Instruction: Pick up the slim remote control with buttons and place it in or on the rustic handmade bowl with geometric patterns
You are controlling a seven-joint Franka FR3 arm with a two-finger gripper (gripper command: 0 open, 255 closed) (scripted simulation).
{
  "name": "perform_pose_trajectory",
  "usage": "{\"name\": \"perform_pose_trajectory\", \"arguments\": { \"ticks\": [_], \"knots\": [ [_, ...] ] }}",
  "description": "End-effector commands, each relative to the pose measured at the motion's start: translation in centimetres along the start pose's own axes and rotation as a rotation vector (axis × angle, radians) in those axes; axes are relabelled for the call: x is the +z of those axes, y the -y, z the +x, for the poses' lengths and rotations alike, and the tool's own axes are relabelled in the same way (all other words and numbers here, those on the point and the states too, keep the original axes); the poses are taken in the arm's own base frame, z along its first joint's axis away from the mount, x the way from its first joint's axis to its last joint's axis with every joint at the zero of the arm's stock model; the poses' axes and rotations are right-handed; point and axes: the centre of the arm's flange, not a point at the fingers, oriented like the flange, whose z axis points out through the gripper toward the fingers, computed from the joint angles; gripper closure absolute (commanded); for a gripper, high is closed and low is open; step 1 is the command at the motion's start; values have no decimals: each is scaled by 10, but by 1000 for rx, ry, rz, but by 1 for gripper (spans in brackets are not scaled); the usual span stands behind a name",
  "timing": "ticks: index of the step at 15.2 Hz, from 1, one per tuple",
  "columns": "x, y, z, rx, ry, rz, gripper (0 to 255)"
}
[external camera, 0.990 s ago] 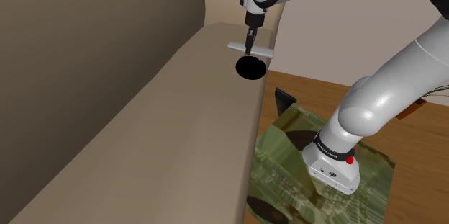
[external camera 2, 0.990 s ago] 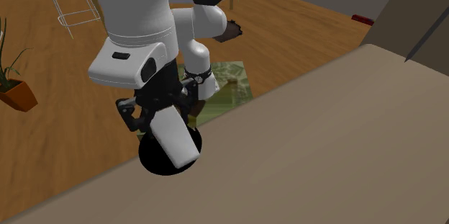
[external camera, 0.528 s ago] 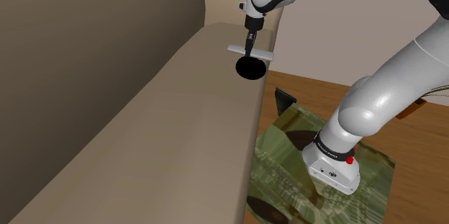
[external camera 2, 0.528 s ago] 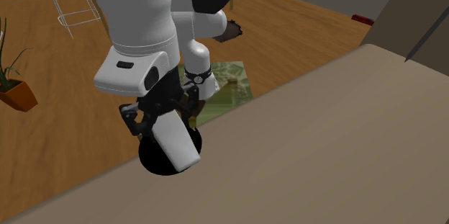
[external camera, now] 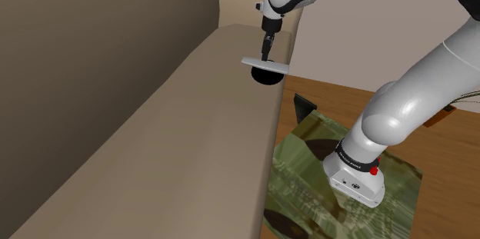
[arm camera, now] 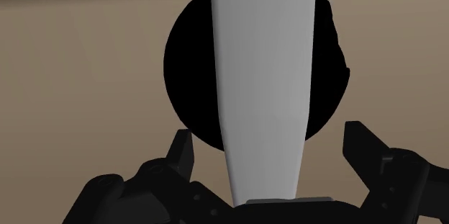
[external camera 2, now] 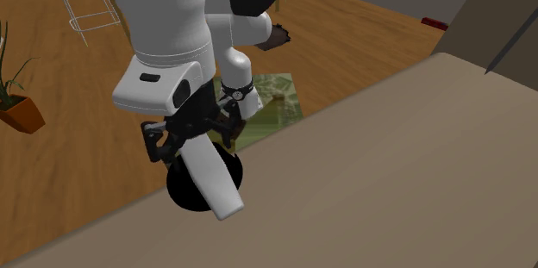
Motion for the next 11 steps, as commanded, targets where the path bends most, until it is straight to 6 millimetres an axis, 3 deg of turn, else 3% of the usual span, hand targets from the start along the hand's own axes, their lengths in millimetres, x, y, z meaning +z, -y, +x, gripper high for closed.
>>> {"name": "perform_pose_trajectory", "arguments": {
  "ticks": [1,4,11],
  "knots": [
    [-13,0,0,0,0,0,0],
    [-50,0,0,0,0,0,0],
    [-50,0,0,0,0,0,0]
  ]
}}
